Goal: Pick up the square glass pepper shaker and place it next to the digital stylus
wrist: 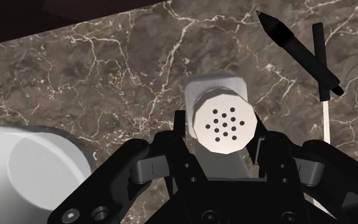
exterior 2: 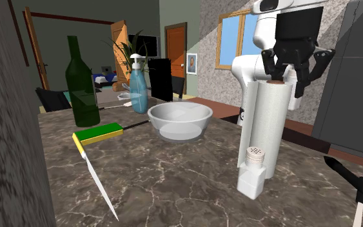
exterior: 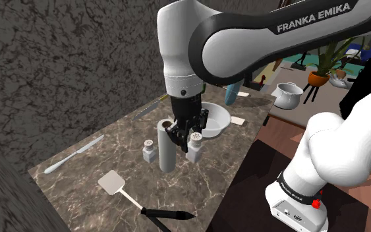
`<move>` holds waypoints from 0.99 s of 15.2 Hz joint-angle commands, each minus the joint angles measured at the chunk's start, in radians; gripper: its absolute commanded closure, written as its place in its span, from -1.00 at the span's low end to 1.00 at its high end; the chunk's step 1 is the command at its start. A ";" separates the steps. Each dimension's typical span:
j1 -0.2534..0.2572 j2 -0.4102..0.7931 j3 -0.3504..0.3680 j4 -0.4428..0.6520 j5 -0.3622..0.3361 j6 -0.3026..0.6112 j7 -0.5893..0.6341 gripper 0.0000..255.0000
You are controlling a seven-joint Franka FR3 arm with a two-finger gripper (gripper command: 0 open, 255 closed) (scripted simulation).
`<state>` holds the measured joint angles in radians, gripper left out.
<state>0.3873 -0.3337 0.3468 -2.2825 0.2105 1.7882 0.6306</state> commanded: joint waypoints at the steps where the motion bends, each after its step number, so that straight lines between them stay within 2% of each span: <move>1: 0.001 0.005 0.003 -0.023 0.001 0.029 -0.002 1.00; 15: 0.002 0.084 0.027 -0.147 0.001 0.231 -0.006 1.00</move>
<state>0.3893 -0.2570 0.3720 -2.4184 0.2119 1.9993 0.6247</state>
